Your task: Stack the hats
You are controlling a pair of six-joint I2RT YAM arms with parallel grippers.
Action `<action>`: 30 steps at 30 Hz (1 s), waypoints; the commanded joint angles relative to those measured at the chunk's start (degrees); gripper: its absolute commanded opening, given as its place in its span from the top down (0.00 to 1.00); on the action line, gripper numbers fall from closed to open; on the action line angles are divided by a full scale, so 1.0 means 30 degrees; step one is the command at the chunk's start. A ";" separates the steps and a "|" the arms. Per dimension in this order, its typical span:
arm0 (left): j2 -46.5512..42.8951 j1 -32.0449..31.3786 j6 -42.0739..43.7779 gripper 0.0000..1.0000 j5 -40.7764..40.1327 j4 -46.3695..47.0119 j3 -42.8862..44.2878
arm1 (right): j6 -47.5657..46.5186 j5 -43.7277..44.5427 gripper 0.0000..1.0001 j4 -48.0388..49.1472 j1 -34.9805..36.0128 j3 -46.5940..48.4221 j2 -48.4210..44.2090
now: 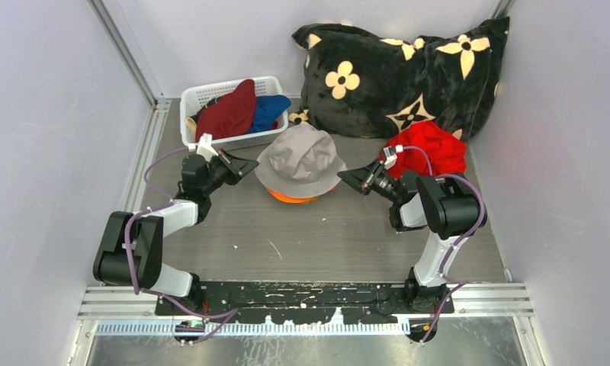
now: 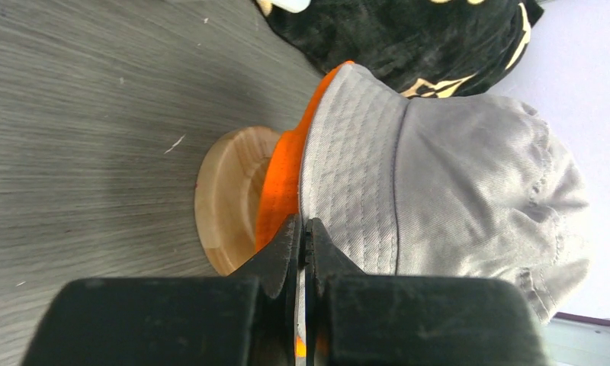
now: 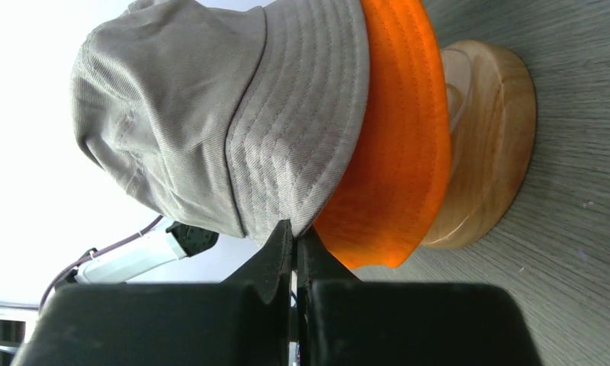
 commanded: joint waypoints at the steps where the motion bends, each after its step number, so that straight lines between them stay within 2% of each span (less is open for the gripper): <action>1: -0.0450 0.0195 0.1185 1.00 -0.1371 -0.0335 -0.0632 | -0.1237 -0.0325 0.99 0.0593 0.0058 -0.0294 0.0153; 9: 0.0937 0.0211 0.0888 1.00 -0.1389 0.1017 -0.0712 | -0.2053 -0.0235 0.99 0.0241 0.0088 -0.0279 0.1418; 17: 0.1466 0.0197 0.0725 1.00 -0.1369 0.1380 -0.0269 | -0.1782 -0.0304 0.98 0.1192 0.0091 -0.0211 0.2008; 18: 0.1299 0.0202 0.0805 1.00 -0.1371 0.1023 -0.0116 | -0.1832 -0.0251 0.90 0.1067 0.0101 -0.0219 0.1739; 20: 0.0725 0.0195 0.1233 0.95 -0.1552 -0.0225 0.0278 | -0.2259 0.0055 0.64 0.0235 0.0007 -0.0378 0.0903; 22: -0.0230 0.0223 0.2083 0.82 -0.2181 -0.2656 0.0848 | -0.3111 0.0338 0.51 -0.1390 -0.0080 -0.0457 -0.0625; 24: -0.1242 0.0190 0.3315 0.66 -0.3201 -0.6437 0.1775 | -0.4538 0.0777 0.36 -0.4379 -0.0209 -0.0391 -0.2338; 27: -0.2732 0.0232 0.4934 0.46 -0.5483 -1.0807 0.2955 | -0.7591 0.1969 0.24 -1.0146 -0.0383 -0.0064 -0.5670; 30: -0.4907 0.0194 0.6203 0.44 -0.7507 -1.3433 0.3946 | -1.0897 0.3948 0.18 -1.5886 -0.0461 0.0867 -0.9220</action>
